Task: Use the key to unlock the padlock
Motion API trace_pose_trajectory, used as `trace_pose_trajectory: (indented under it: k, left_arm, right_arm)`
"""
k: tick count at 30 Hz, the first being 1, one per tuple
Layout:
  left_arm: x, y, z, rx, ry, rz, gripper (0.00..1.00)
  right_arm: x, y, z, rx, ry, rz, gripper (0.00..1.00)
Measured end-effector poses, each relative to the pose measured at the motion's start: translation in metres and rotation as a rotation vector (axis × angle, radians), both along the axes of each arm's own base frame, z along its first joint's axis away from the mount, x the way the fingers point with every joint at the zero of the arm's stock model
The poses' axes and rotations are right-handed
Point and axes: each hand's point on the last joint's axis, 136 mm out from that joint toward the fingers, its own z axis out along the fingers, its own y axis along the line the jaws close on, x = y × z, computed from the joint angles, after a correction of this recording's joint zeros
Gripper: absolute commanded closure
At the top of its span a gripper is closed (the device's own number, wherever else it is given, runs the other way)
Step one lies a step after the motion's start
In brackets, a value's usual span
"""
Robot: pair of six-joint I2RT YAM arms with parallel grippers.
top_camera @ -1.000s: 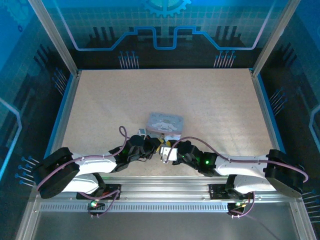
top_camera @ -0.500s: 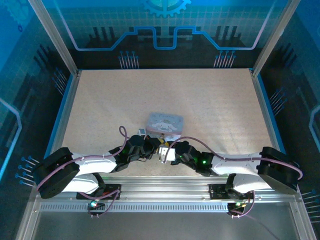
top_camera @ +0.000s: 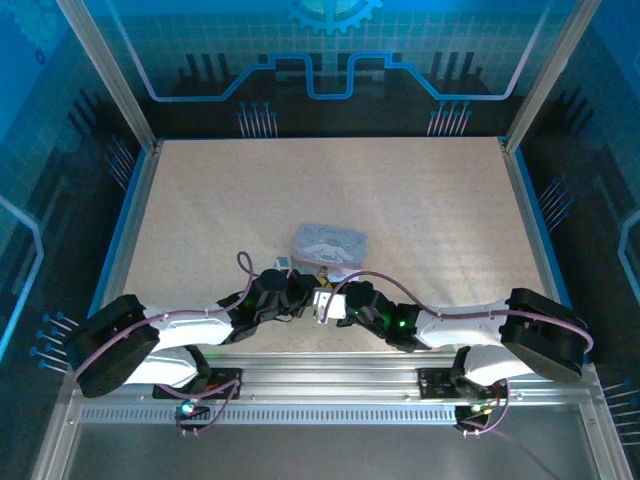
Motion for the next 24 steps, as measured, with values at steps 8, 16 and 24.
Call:
trace_pose_trajectory:
  k: [8, 16, 24]
  left_arm:
    - [0.001, 0.0003, 0.0007, -0.003, -0.002, 0.003, 1.0]
    - [0.0014, -0.0001, 0.0013, -0.008, -0.002, 0.005, 1.0]
    - [0.0037, 0.001, 0.0024, -0.022, 0.005, 0.021, 1.0]
  right_arm:
    - [0.0013, 0.0004, 0.0012, 0.004, -0.01, -0.01, 1.0]
    - [0.0024, -0.0001, 0.0021, 0.037, 0.011, -0.04, 1.0]
    - [0.0041, 0.0023, 0.0044, 0.194, 0.117, -0.136, 1.0]
